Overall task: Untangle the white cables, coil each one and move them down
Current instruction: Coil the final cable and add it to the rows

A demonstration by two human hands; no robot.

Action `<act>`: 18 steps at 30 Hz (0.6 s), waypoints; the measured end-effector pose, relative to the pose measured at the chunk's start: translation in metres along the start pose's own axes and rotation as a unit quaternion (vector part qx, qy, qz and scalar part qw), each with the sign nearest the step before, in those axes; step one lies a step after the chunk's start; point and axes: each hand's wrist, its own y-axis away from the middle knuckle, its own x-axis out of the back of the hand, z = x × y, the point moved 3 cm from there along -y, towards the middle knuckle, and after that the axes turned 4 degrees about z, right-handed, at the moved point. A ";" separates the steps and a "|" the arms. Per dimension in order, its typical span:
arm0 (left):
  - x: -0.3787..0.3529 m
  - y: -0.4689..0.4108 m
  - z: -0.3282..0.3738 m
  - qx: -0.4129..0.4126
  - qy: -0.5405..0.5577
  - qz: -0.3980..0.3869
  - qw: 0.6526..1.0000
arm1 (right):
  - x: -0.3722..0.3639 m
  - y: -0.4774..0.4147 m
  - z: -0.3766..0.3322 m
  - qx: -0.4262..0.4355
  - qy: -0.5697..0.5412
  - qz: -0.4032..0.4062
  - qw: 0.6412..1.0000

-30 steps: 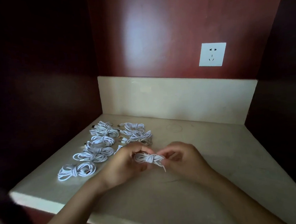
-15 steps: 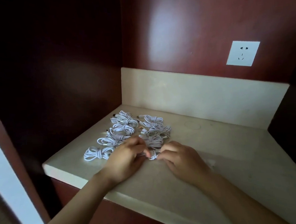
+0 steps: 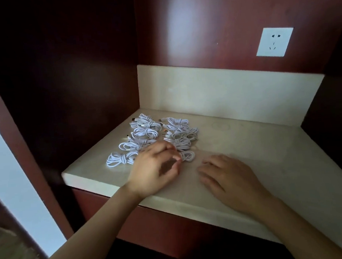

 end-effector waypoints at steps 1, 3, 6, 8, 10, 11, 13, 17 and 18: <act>0.002 0.005 0.004 -0.008 0.001 0.000 1.000 | 0.003 0.007 -0.005 -0.019 0.001 0.003 1.000; 0.004 0.022 0.010 -0.011 0.020 -0.009 1.000 | 0.007 0.023 -0.017 -0.060 -0.004 0.002 0.998; 0.005 0.051 0.019 -0.009 0.038 -0.036 0.999 | 0.009 0.047 -0.041 -0.119 -0.003 0.003 0.993; 0.007 0.070 0.025 -0.013 0.044 -0.029 0.999 | 0.010 0.062 -0.058 -0.143 0.006 0.019 0.990; 0.012 0.090 0.033 -0.013 0.057 -0.008 0.998 | 0.009 0.077 -0.075 -0.160 0.017 0.018 0.987; 0.015 0.101 0.036 -0.010 0.069 -0.003 0.998 | 0.007 0.085 -0.083 -0.170 0.024 0.012 0.985; 0.019 0.118 0.042 -0.008 0.089 -0.014 0.996 | 0.004 0.099 -0.097 -0.190 0.046 -0.003 0.981; 0.019 0.140 0.047 0.001 0.101 -0.064 0.993 | -0.008 0.121 -0.119 -0.225 0.060 -0.016 0.972; 0.018 0.147 0.047 0.033 0.129 -0.085 0.987 | -0.012 0.128 -0.125 -0.230 0.052 -0.019 0.972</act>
